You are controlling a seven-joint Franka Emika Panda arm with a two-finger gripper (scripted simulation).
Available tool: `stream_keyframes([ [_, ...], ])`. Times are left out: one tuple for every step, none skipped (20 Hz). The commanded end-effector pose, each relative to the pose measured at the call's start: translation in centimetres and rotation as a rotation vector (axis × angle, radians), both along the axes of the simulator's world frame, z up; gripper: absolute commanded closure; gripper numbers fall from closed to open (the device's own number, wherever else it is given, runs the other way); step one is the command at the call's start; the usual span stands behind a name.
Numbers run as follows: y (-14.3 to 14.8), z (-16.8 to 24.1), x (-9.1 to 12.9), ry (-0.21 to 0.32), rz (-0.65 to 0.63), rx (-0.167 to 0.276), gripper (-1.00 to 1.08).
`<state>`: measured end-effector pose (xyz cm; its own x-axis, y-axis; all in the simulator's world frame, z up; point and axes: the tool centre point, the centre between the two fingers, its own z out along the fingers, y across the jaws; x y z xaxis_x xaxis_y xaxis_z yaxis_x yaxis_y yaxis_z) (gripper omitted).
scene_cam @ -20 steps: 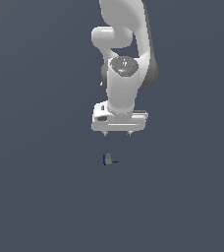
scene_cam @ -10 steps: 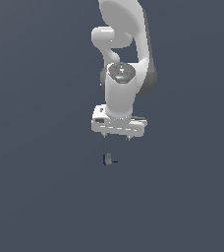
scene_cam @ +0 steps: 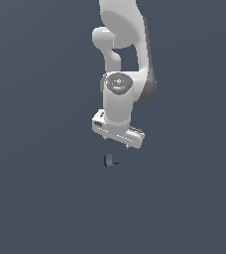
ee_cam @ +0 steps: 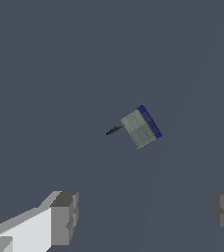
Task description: Pick up the object and move it to a goal position.
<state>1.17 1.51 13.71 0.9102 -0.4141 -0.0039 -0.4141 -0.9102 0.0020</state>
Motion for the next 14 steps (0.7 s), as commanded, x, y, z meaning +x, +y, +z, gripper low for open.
stream_keyframes([
  [-0.1, -0.6, 0.2, 0.001, -0.077, 0.002, -0.92],
  [-0.2, -0.8, 0.3, 0.001, -0.107, 0.003, -0.92],
  [-0.3, -1.0, 0.4, 0.002, -0.137, 0.004, -0.92],
  [-0.3, -1.2, 0.5, 0.002, -0.167, 0.004, -0.92],
  [-0.4, -1.4, 0.6, 0.002, -0.197, 0.005, -0.92],
  [-0.4, -1.6, 0.7, 0.003, -0.227, 0.006, -0.92],
  [-0.5, -1.9, 0.8, 0.003, -0.257, 0.006, -0.92],
  [-0.6, -2.1, 0.9, 0.003, -0.287, 0.006, -0.92],
  [-0.6, -2.3, 1.0, 0.003, -0.317, 0.007, -0.92],
  [-0.7, -2.5, 1.0, 0.004, -0.347, 0.007, -0.92],
  [-0.8, -2.7, 1.1, 0.004, -0.377, 0.007, -0.92],
  [-0.8, -3.0, 1.2, 0.004, -0.407, 0.007, -0.92],
  [-0.9, -3.2, 1.3, 0.004, -0.437, 0.007, -0.92],
  [-1.0, -3.4, 1.4, 0.004, -0.467, 0.007, -0.92],
])
